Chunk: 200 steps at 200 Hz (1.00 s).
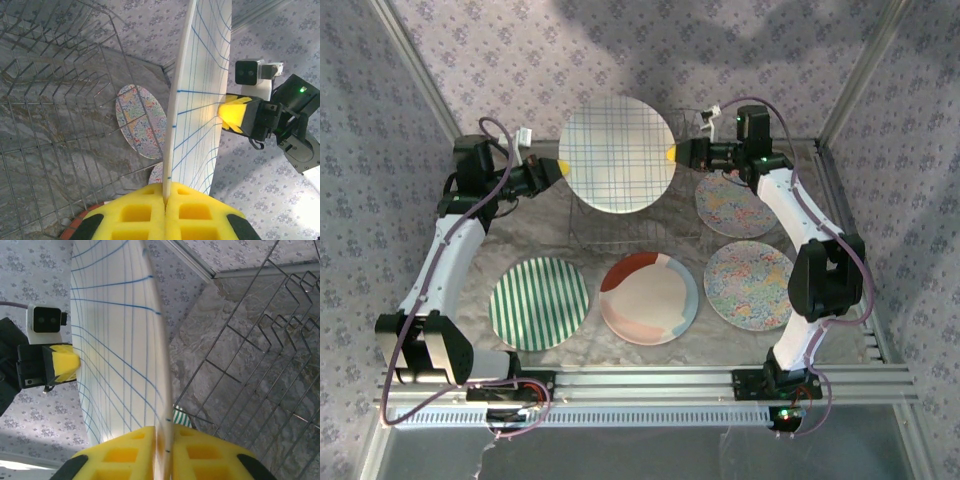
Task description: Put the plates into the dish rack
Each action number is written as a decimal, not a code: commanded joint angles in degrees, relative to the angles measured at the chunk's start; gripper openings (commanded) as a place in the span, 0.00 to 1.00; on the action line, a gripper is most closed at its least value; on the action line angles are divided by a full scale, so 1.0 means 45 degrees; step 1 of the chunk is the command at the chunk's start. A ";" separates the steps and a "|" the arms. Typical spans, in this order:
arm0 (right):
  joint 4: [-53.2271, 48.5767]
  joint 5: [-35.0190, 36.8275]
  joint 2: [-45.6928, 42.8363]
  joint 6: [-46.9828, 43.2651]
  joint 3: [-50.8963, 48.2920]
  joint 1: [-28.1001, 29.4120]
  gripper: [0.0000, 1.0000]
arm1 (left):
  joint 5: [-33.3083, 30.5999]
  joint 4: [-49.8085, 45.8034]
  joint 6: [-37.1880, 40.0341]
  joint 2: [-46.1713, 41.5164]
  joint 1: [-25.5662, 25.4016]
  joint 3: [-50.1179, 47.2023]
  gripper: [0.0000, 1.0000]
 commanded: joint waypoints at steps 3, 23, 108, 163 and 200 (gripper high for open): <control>0.0132 -0.0680 -0.0333 -0.0077 -0.0112 -0.0043 0.04 | 0.0177 0.0357 0.0263 -0.0232 -0.0060 0.0543 0.00; -0.0130 -0.0967 -0.0311 -0.0252 -0.0112 -0.0021 0.00 | 0.0156 0.0382 0.0227 -0.0276 -0.0052 0.0514 0.00; -0.0423 -0.0237 -0.0867 0.0290 -0.0239 0.0175 0.00 | -0.0986 -0.0382 0.0600 -0.0495 -0.0055 0.0441 0.34; -0.0864 0.1505 -0.1656 0.1255 -0.0219 0.0178 0.00 | -0.2439 -0.1746 0.1532 -0.0264 -0.0061 0.1130 0.99; -0.2475 0.4174 -0.2341 0.0865 0.0377 0.0202 0.00 | -0.4906 -0.3190 0.2111 -0.0666 -0.0045 0.1674 0.99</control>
